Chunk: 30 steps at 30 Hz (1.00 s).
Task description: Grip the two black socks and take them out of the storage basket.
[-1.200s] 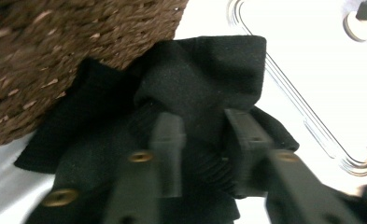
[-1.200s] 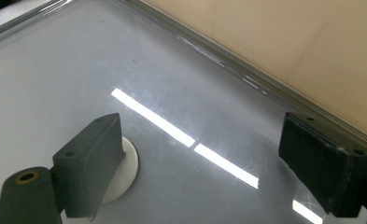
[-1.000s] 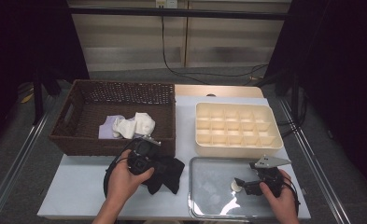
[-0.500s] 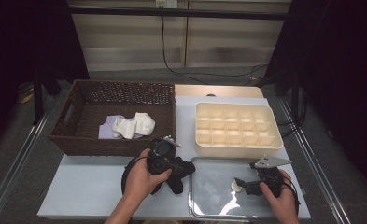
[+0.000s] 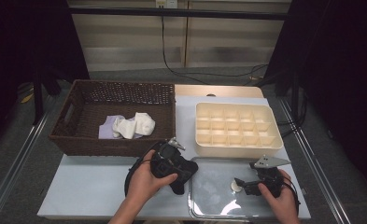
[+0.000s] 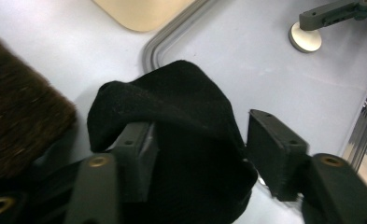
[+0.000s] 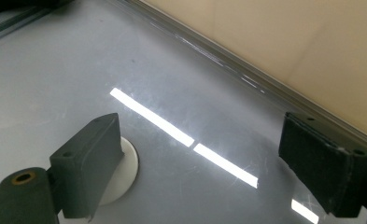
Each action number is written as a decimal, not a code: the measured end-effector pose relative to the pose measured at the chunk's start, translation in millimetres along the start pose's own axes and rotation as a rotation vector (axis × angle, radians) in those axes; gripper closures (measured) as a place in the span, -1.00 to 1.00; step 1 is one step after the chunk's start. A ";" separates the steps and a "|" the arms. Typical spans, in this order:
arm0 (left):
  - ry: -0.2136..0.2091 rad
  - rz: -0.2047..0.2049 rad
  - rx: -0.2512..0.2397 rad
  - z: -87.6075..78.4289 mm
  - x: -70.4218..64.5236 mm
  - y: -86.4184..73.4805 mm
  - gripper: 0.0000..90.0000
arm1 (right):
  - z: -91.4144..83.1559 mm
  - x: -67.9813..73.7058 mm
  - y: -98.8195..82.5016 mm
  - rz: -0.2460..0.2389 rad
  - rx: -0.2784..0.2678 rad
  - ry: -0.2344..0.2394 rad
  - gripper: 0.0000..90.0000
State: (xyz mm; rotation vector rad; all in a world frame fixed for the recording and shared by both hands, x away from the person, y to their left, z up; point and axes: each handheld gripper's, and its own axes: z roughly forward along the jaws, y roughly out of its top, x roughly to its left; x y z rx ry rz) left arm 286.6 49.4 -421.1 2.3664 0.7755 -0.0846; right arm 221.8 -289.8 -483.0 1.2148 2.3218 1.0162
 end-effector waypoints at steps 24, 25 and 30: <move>0.136 -0.102 0.024 -7.3 31.5 -50.2 0.08 | 35.3 50.4 77.8 -0.069 0.022 0.177 -0.28; 0.139 -0.100 0.028 -6.4 31.2 -50.0 0.11 | 38.7 54.5 84.8 -0.074 0.016 0.204 -0.24; 0.141 -0.103 0.030 -5.6 29.3 -50.2 0.26 | 55.2 72.9 103.4 -0.101 0.025 0.260 -0.14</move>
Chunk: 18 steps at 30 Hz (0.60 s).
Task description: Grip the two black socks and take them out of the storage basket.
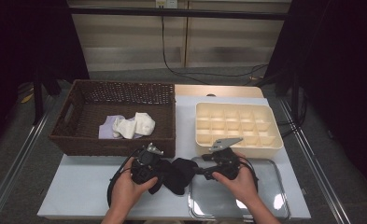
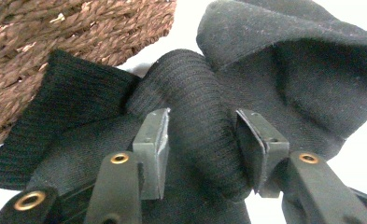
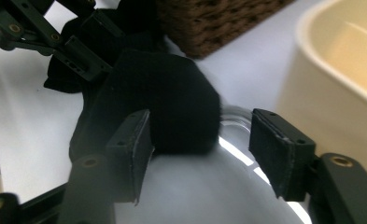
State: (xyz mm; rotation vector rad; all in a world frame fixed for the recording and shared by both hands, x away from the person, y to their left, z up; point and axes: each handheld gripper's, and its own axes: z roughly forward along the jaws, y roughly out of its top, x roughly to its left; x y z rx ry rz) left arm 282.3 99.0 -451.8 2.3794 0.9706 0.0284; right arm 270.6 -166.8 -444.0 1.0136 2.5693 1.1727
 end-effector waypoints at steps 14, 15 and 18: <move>-0.022 -0.055 -0.001 0.5 0.8 -3.3 0.61 | 28.9 8.9 -5.6 -0.071 0.060 0.035 0.86; -0.022 -0.054 -0.005 0.5 0.5 -3.4 0.63 | 25.8 9.3 -5.5 -0.072 0.053 0.034 0.86; -0.029 -0.063 -0.014 -0.6 1.1 -3.4 0.66 | 12.8 5.1 -7.2 -0.065 0.017 0.045 0.88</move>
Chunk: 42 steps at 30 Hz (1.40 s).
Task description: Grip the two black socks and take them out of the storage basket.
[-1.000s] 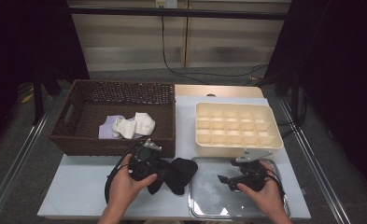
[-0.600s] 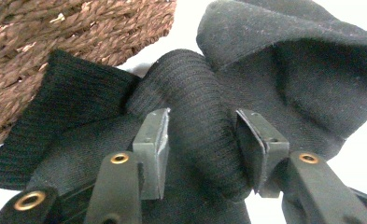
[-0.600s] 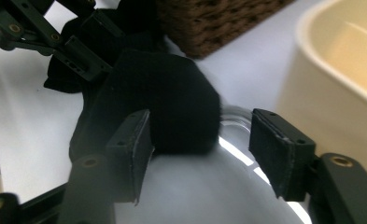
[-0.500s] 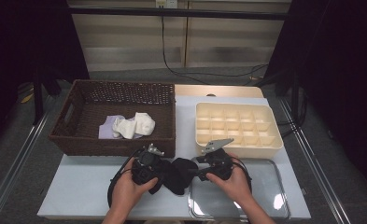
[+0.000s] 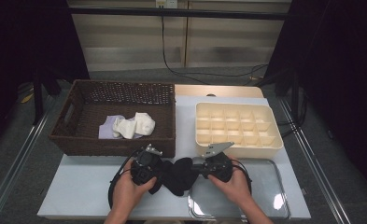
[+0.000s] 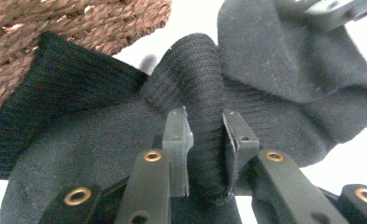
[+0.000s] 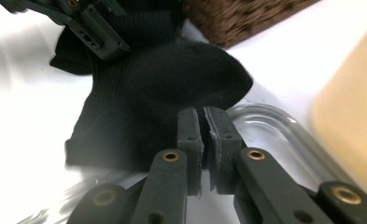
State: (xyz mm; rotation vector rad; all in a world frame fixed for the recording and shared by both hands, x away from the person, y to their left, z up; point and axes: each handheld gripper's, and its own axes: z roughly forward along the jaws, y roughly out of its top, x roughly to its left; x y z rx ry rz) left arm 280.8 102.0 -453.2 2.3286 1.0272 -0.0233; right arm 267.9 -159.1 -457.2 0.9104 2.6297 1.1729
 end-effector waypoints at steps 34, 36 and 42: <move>-0.025 0.016 -0.011 1.6 0.6 0.6 0.73 | 27.5 -1.5 27.9 -0.033 0.021 -0.028 0.21; -0.028 0.017 -0.012 1.8 0.6 0.3 0.73 | 38.0 -4.4 26.6 -0.025 0.043 -0.027 0.21; -0.025 0.024 -0.006 1.5 0.7 0.0 0.74 | 46.8 -11.0 21.3 -0.031 0.045 -0.074 0.74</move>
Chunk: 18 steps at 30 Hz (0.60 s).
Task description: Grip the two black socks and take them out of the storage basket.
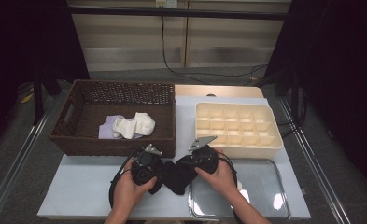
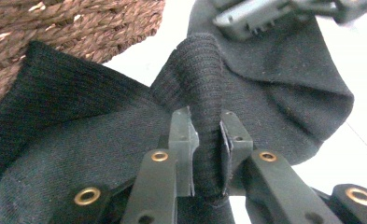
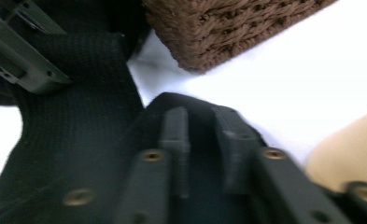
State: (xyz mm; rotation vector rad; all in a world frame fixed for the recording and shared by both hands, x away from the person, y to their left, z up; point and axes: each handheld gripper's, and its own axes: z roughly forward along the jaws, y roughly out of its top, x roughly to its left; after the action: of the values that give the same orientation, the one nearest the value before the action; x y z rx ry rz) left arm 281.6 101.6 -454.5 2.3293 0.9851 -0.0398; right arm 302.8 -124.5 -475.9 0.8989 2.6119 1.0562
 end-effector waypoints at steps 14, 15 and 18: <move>-0.001 -0.028 -0.017 0.9 0.2 -2.0 0.74 | -30.0 -1.6 -10.7 -0.007 -0.047 0.035 1.00; -0.001 -0.026 -0.014 1.1 0.0 -1.8 0.74 | -33.3 -2.2 -12.6 -0.002 -0.057 0.034 1.00; 0.000 -0.028 -0.013 1.5 0.1 -1.6 0.74 | -46.1 -4.3 -21.9 0.011 -0.081 0.040 1.00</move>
State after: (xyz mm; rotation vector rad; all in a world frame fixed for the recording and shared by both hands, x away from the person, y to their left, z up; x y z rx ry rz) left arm 280.9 101.7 -456.6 2.3034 1.0149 -0.0446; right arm 278.6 -165.7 -457.4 0.8839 2.5783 1.1856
